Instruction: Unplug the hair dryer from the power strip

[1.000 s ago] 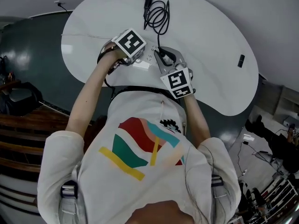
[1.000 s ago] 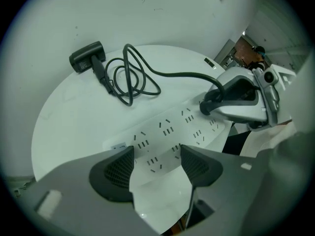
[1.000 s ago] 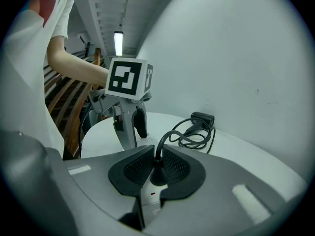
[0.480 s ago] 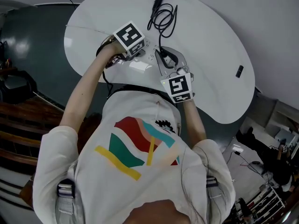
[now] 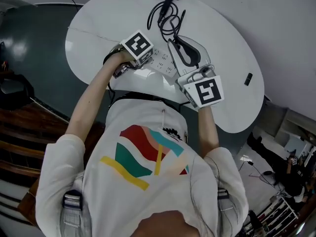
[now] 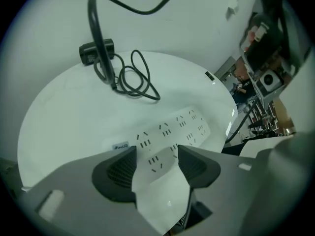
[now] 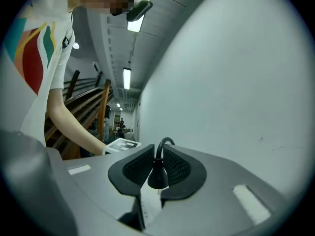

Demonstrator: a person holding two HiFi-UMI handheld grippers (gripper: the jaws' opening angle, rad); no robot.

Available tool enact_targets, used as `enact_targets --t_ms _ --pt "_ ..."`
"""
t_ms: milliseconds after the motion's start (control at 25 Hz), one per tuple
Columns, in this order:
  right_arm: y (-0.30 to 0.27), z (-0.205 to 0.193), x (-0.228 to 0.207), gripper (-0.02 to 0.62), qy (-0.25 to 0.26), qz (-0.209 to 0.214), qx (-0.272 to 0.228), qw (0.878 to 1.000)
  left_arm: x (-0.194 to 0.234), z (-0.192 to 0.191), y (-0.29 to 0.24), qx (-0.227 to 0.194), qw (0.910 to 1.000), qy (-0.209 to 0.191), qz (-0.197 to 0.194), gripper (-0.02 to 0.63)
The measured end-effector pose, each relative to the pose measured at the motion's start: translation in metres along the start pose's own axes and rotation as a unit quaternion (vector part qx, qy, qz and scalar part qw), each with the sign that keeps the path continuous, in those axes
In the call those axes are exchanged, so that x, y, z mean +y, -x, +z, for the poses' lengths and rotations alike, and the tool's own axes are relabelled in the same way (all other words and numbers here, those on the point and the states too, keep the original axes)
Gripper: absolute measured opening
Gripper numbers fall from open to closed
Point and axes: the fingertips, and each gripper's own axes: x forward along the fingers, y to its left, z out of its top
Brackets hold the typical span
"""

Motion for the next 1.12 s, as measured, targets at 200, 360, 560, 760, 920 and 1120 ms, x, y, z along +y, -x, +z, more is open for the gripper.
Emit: enact_targets --t_ms 200,360,560,760,920,1120 --pt "0.010 -0.019 0.002 0.069 0.025 0.002 0.043 0.999 0.000 0.002 0.000 -0.007 0.9999 -0.007 0.007 0.264" --pt "0.013 -0.021 0.006 0.069 0.016 0.004 0.048 0.999 0.000 0.002 0.000 -0.015 0.9999 0.002 0.004 0.261" --pt "0.016 -0.019 0.005 0.071 0.015 -0.001 0.044 0.999 0.000 0.003 -0.001 -0.014 0.9998 -0.003 0.012 0.259" --pt "0.017 -0.017 0.003 0.071 0.009 -0.005 0.038 0.999 0.000 0.002 -0.001 -0.016 0.9997 -0.005 0.016 0.258" --pt "0.017 -0.022 0.000 0.071 0.005 -0.014 0.039 0.999 -0.001 0.002 0.000 -0.018 0.9996 -0.007 0.022 0.259" --pt "0.020 -0.036 -0.014 0.071 0.000 -0.053 0.058 0.997 0.001 0.002 0.000 -0.025 0.9992 -0.010 0.031 0.244"
